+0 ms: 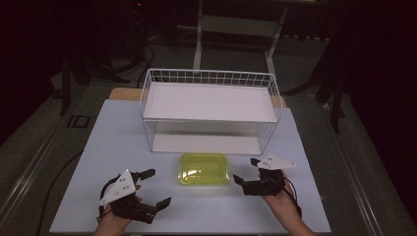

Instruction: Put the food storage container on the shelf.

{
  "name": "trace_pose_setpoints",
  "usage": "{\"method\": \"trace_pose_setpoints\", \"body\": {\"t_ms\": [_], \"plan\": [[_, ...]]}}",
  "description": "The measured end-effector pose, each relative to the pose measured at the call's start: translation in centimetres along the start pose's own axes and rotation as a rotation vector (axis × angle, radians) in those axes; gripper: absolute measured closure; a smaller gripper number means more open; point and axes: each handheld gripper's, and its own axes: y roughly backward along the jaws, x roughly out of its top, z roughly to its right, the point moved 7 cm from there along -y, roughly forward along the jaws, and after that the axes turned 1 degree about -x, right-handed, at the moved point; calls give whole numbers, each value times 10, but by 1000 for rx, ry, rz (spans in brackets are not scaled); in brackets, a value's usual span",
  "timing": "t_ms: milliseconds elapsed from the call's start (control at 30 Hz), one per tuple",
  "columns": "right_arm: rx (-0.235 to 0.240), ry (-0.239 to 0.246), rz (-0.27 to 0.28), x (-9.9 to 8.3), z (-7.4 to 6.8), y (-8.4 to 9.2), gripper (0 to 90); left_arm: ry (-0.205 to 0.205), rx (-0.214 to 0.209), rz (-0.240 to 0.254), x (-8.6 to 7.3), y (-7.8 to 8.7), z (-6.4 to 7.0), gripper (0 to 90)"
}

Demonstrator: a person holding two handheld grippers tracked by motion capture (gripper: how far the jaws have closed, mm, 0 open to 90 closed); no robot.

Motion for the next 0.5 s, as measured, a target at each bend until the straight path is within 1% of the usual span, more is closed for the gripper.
{"method": "trace_pose_setpoints", "body": {"t_ms": [67,100,133,167,200,233,333,367,400,500], "plan": [[-5,39,4,4,-5,3,150,3,-8,-8,4,-1,0,19],[9,58,19,7,-7,4,150,5,-5,-22,7,-3,-2,20],[36,59,42,10,-10,5,159,10,-4,-22,9,-3,-3,20],[40,48,31,11,-11,5,172,20,-7,-20,12,-5,-4,20],[26,40,-5,11,-10,4,186,27,-8,-28,14,-6,-6,20],[20,45,-21,11,-10,3,192,32,-6,-29,17,-8,-7,20],[39,18,-33,12,-11,0,206,69,-7,-54,21,-14,-11,20],[40,14,-33,13,-11,-2,211,67,-5,-72,22,-17,-12,20],[38,15,-30,14,-10,-2,217,74,-11,-85,23,-20,-13,20],[45,25,-19,19,-9,-6,218,118,-13,-114,24,-28,-17,20]]}}
